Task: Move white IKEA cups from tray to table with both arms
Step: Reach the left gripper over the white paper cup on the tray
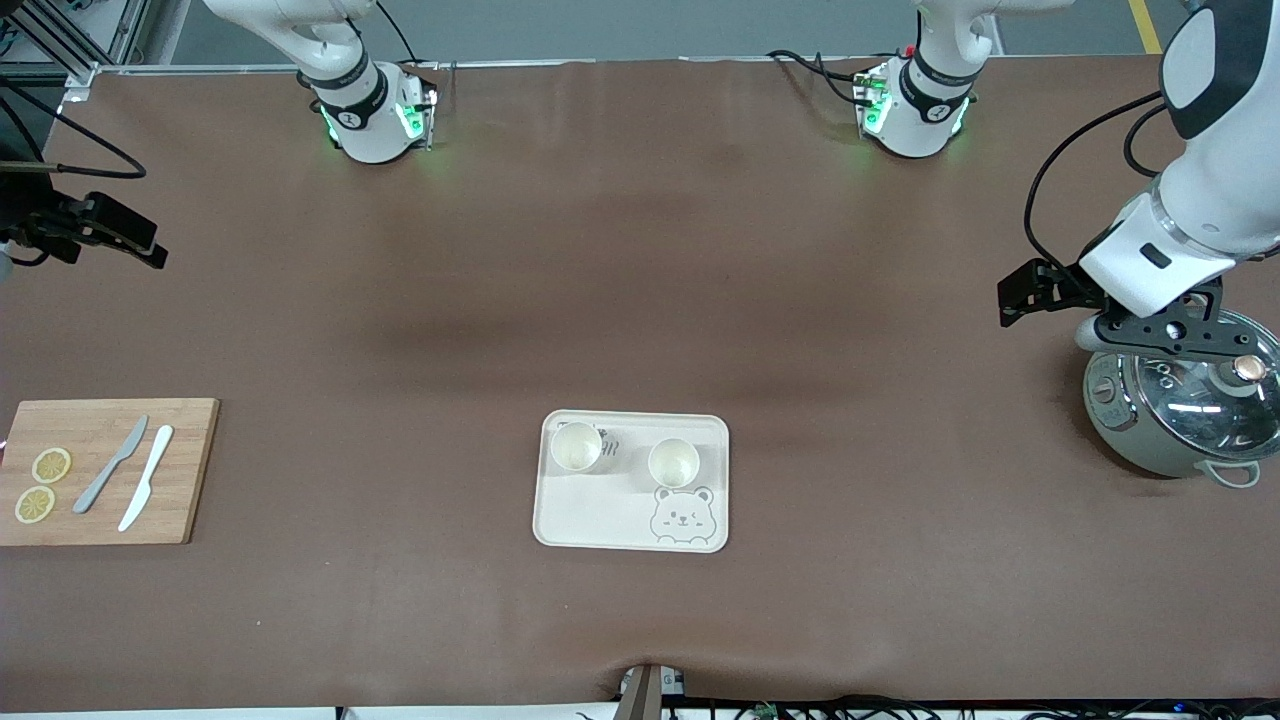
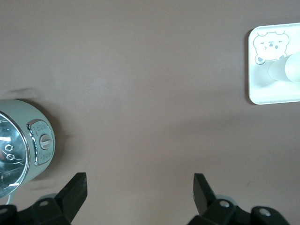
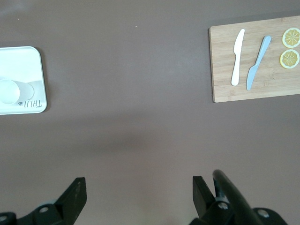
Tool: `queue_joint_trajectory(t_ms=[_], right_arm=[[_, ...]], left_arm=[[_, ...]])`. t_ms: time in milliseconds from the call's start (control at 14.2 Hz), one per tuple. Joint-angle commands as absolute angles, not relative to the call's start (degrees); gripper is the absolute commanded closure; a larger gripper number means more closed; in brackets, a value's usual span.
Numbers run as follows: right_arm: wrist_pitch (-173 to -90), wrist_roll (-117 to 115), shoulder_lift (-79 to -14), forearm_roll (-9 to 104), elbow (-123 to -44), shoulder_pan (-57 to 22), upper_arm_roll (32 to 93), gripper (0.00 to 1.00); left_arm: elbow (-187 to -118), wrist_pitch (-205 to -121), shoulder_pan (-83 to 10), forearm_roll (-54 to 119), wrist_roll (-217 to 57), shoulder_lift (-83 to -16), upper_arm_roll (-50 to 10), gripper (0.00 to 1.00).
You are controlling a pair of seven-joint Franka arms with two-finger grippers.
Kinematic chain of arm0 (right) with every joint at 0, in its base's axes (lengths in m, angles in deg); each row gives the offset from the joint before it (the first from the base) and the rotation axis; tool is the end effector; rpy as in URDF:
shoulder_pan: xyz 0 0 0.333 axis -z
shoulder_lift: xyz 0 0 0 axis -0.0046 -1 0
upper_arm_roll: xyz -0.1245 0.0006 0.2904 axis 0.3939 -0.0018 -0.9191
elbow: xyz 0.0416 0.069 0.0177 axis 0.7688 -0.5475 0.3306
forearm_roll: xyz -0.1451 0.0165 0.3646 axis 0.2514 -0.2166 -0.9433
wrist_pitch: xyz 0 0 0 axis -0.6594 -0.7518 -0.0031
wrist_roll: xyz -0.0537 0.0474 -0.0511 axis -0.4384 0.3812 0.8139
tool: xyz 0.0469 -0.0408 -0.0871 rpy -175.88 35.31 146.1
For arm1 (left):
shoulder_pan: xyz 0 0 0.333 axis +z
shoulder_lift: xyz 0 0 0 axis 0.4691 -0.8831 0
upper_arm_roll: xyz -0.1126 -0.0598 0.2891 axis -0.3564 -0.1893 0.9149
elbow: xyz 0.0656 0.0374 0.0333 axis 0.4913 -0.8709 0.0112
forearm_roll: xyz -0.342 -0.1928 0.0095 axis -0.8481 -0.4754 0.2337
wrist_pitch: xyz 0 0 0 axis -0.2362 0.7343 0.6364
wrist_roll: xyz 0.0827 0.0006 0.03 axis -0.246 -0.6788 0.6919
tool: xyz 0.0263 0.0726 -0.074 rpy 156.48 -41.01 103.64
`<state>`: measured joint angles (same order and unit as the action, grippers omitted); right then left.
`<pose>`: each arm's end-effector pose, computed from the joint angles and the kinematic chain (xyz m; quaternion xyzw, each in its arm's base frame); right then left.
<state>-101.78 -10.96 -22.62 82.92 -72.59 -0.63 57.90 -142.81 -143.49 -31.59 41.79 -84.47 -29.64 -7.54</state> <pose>0.5439 -0.0016 0.6442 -0.9988 0.0457 0.0114 0.0131 0.5874 -0.0956 0.5767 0.9977 -0.0658 0.0122 0.0044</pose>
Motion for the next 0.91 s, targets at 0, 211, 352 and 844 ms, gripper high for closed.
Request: queue_joint_trajectory(t_ms=[0, 211, 352, 844], right_arm=[[-100.86, -10.32, -23.29, 82.54, -71.26, -0.17, 57.57, 0.0], [-100.86, -10.32, -23.29, 82.54, -71.34, -0.17, 57.57, 0.0], [-100.86, -10.32, -23.38, 82.54, -71.43, -0.17, 57.57, 0.0], [-100.86, -10.4, -23.38, 82.54, -71.34, -0.35, 57.57, 0.0]], left_arm=[[-142.6, -142.54, -31.4, 41.02, -84.89, -29.08, -7.83, 0.0], [-142.34, -142.63, -31.49, 40.85, -85.5, -29.42, -8.61, 0.0], [-142.42, -144.2, -32.02, 40.58, -84.19, -29.87, -9.84, 0.0], [-137.35, -146.32, -37.63, 42.24, -68.39, -37.14, -11.6, 0.0]])
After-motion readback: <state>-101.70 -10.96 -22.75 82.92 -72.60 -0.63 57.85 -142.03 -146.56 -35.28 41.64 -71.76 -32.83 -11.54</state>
